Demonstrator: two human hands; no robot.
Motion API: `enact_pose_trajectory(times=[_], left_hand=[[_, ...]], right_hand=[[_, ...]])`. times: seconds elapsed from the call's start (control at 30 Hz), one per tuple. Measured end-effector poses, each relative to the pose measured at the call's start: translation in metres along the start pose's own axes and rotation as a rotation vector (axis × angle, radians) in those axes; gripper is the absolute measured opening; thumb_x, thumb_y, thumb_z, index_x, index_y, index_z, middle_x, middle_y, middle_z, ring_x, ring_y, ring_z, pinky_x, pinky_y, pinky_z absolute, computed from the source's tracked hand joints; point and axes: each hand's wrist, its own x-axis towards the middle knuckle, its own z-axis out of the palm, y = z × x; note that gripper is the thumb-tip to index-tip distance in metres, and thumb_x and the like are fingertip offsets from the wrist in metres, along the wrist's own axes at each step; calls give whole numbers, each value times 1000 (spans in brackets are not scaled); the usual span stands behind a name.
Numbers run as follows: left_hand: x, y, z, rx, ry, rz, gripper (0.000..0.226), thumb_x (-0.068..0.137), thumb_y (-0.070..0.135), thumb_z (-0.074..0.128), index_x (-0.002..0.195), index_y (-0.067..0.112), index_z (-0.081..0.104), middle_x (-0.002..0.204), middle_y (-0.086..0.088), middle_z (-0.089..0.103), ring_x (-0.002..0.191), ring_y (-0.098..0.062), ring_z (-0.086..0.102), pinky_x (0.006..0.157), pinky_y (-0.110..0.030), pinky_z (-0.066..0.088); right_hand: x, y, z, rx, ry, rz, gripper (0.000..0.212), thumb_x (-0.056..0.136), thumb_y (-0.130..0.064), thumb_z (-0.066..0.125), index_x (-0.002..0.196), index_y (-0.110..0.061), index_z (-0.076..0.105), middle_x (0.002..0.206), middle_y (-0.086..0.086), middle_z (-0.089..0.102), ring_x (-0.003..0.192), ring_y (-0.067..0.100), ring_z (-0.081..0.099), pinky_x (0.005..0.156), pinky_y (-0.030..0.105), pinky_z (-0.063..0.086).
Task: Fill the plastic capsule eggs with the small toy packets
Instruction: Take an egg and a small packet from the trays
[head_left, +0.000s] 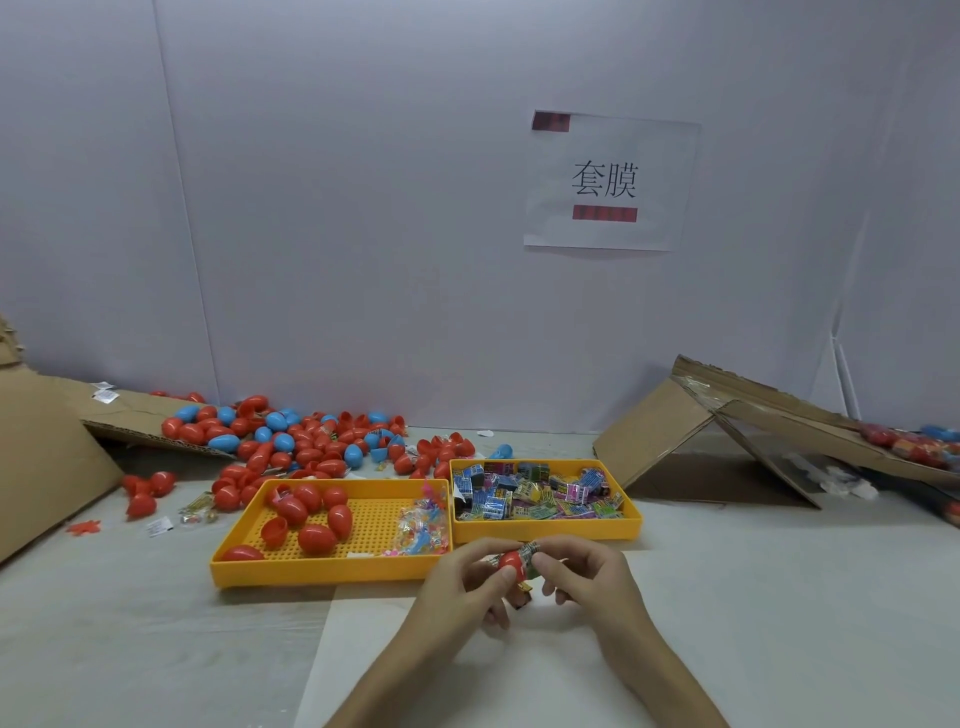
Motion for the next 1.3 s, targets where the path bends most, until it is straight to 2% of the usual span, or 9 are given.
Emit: enact_pose_trajectory(times=[0.23, 0.37, 0.53, 0.6, 0.7, 0.77, 0.87, 1.07, 1.3], left_hand=[[0, -2, 0, 13, 46, 23, 19, 93, 27, 72, 112, 31, 70, 79, 0, 76, 61, -15, 67, 60, -26, 55], [1, -3, 1, 0, 28, -6, 25, 100, 17, 61, 122, 28, 69, 83, -2, 78, 62, -18, 69, 60, -27, 55], [0, 2, 0, -71, -37, -53, 52, 98, -7, 38, 120, 28, 70, 87, -9, 78, 63, -21, 69, 64, -30, 56], [1, 3, -1, -87, -40, -66, 47, 99, -5, 39, 122, 23, 69, 87, -11, 78, 63, -22, 68, 64, -31, 57], [-1, 1, 0, -23, -3, -22, 28, 102, 11, 55, 126, 19, 66, 86, -7, 78, 64, -21, 69, 62, -30, 56], [-2, 0, 1, 21, 19, 1, 29, 99, 15, 63, 127, 20, 65, 85, -4, 78, 63, -18, 69, 61, -27, 56], [-2, 2, 1, 33, 16, -1, 30, 99, 14, 62, 128, 23, 64, 87, -2, 79, 64, -17, 69, 61, -26, 55], [-2, 3, 1, 24, -1, -18, 27, 98, 8, 58, 112, 29, 68, 80, 0, 78, 63, -19, 70, 62, -27, 56], [0, -3, 0, -31, 37, -46, 17, 84, 17, 61, 99, 16, 68, 76, -9, 76, 62, -23, 69, 62, -33, 58]], right_hand=[[0, 2, 1, -23, -32, -7, 13, 86, -4, 76, 98, -8, 77, 80, 8, 75, 66, 17, 66, 61, 28, 51], [1, 3, 1, -37, -42, -13, 11, 86, -3, 75, 96, -9, 77, 79, 7, 75, 64, 15, 66, 60, 27, 50], [4, 7, 0, -1, 10, 8, 12, 87, 1, 73, 93, -9, 77, 74, 6, 74, 61, 15, 65, 57, 23, 49], [4, 8, 0, 5, 6, 12, 13, 87, 0, 74, 93, -11, 77, 74, 5, 74, 61, 14, 65, 57, 23, 50], [4, 8, 0, 11, -6, 10, 13, 87, -2, 74, 92, -13, 78, 76, 7, 75, 62, 15, 66, 58, 24, 51], [4, 8, -1, 37, -11, 22, 12, 87, -2, 74, 93, -12, 78, 76, 9, 74, 62, 16, 65, 59, 26, 51], [5, 8, -2, 115, 3, 62, 10, 88, -3, 72, 95, -7, 77, 79, 11, 73, 63, 19, 64, 61, 29, 51], [4, 8, -1, 156, 3, 75, 9, 88, -2, 72, 94, -6, 77, 78, 12, 72, 65, 23, 66, 63, 30, 54], [0, 7, 5, 130, -41, 44, 10, 87, 1, 73, 93, -6, 76, 85, 16, 75, 73, 37, 74, 65, 28, 58]])
